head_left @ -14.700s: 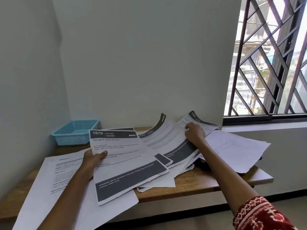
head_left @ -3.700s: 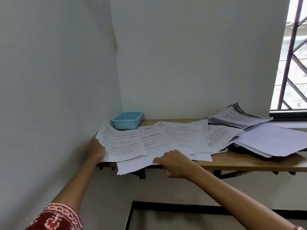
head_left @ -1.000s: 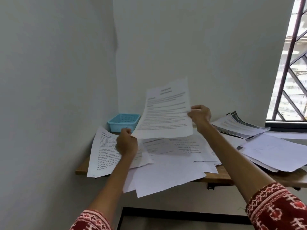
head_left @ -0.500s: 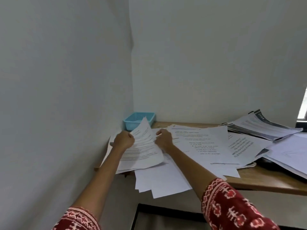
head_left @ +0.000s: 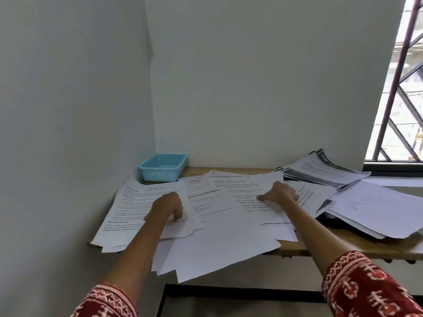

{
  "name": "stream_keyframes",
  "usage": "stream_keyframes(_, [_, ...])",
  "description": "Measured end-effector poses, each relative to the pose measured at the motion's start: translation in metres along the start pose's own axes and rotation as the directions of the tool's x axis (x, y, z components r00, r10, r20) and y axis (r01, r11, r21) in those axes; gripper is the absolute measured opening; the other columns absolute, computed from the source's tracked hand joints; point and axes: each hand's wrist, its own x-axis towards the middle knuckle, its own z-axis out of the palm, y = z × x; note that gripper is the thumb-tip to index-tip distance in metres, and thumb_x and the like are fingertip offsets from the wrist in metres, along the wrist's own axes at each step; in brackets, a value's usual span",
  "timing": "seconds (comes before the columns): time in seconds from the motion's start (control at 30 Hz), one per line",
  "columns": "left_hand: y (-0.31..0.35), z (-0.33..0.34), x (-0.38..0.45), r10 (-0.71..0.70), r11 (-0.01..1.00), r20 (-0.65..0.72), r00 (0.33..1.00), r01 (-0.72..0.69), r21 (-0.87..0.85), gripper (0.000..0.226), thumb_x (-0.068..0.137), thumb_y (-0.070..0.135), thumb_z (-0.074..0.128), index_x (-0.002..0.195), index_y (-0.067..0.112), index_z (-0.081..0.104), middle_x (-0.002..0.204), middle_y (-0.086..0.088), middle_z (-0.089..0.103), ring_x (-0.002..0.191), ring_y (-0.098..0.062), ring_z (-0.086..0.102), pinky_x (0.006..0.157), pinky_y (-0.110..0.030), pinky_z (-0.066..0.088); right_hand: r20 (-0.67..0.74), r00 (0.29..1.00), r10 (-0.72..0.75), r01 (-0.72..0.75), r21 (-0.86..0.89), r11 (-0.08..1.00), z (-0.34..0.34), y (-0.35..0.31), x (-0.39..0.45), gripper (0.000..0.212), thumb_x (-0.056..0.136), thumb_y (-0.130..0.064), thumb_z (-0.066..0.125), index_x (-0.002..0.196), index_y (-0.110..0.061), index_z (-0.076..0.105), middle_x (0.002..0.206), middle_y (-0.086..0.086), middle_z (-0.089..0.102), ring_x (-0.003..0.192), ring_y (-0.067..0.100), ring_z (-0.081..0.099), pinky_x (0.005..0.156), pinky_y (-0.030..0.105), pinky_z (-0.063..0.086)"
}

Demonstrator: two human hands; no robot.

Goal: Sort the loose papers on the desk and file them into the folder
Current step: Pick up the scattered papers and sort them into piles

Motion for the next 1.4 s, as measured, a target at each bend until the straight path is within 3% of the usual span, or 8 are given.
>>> stream_keyframes(0.17, [0.013,0.010,0.001,-0.020,1.000,-0.106,0.994,0.021,0.008,0.036,0.084,0.010,0.058,0.120,0.008,0.052,0.121,-0.012,0.056,0.113,-0.029,0.052,0.097,-0.046,0.046,0.040,0.999,0.007,-0.009,0.057,0.998,-0.003,0.002,-0.003,0.073,0.074,-0.044,0.078,0.127,-0.005,0.047,0.128,0.014,0.053,0.119,0.033,0.051,0.091,0.041,0.043])
stream_keyframes(0.37, [0.012,0.012,0.003,-0.050,0.999,-0.160,0.986,0.053,0.009,0.035,0.086,0.015,0.062,0.119,0.008,0.054,0.119,-0.011,0.059,0.110,-0.029,0.056,0.094,-0.044,0.048,-0.286,0.957,-0.051,0.059,0.021,0.998,-0.007,0.002,-0.002,0.026,0.087,-0.002,0.057,0.113,-0.005,0.055,0.109,0.009,0.063,0.099,0.023,0.062,0.071,0.028,0.043])
stream_keyframes(0.67, [0.013,0.019,-0.001,-0.039,0.998,-0.215,0.976,0.049,0.041,0.035,0.091,0.018,0.054,0.124,0.007,0.052,0.124,-0.013,0.058,0.115,-0.031,0.054,0.096,-0.044,0.048,-0.263,0.959,-0.101,0.151,0.177,0.973,-0.015,0.014,0.009,0.015,0.080,-0.001,0.062,0.093,-0.005,0.067,0.094,0.010,0.068,0.087,0.026,0.063,0.064,0.028,0.042])
stream_keyframes(0.9, [0.011,0.016,-0.007,-0.050,0.999,-0.221,0.974,0.045,-0.030,0.038,0.086,0.016,0.058,0.122,0.004,0.053,0.122,-0.015,0.058,0.113,-0.033,0.054,0.093,-0.047,0.049,-0.350,0.931,-0.101,0.171,0.175,0.969,-0.013,0.015,0.002,0.013,0.086,0.001,0.052,0.078,-0.008,0.049,0.082,0.010,0.052,0.076,0.024,0.049,0.064,0.030,0.036])
stream_keyframes(1.03, [0.011,0.016,-0.009,-0.062,0.998,-0.208,0.976,0.054,-0.045,0.037,0.087,0.017,0.058,0.121,0.004,0.053,0.121,-0.015,0.058,0.113,-0.032,0.054,0.094,-0.047,0.048,-0.503,0.857,-0.109,0.291,0.300,0.908,-0.028,0.016,-0.001,0.011,0.089,0.001,0.044,0.090,-0.007,0.052,0.074,0.009,0.051,0.074,0.024,0.049,0.057,0.028,0.032])
stream_keyframes(1.23, [0.010,0.018,-0.016,-0.030,0.998,-0.230,0.973,0.014,-0.068,0.037,0.089,0.017,0.056,0.124,0.004,0.051,0.126,-0.015,0.055,0.117,-0.031,0.051,0.099,-0.046,0.044,-0.763,0.646,-0.011,0.545,0.451,0.707,-0.079,-0.001,-0.029,0.025,0.092,0.003,0.039,0.108,0.001,0.058,0.090,0.022,0.066,0.073,0.020,0.052,0.058,0.022,0.032])
stream_keyframes(1.3, [0.004,0.014,-0.022,-0.015,0.993,-0.253,0.967,-0.015,-0.118,0.034,0.091,0.013,0.052,0.123,0.004,0.051,0.126,-0.014,0.055,0.117,-0.029,0.052,0.099,-0.040,0.044,-0.724,0.689,0.034,0.548,0.551,0.629,-0.083,-0.016,-0.035,0.028,0.088,0.005,0.040,0.108,-0.003,0.059,0.094,0.019,0.066,0.078,0.023,0.058,0.063,0.025,0.040])
stream_keyframes(1.4, [-0.012,-0.005,-0.034,-0.043,0.961,-0.350,0.936,-0.057,-0.271,0.032,0.093,0.010,0.047,0.124,0.005,0.050,0.125,-0.013,0.055,0.115,-0.028,0.053,0.092,-0.035,0.043,-0.539,0.842,0.028,0.440,0.715,0.543,-0.070,-0.049,-0.049,0.041,0.079,0.009,0.039,0.109,-0.010,0.059,0.104,0.014,0.061,0.089,0.027,0.058,0.076,0.036,0.049])
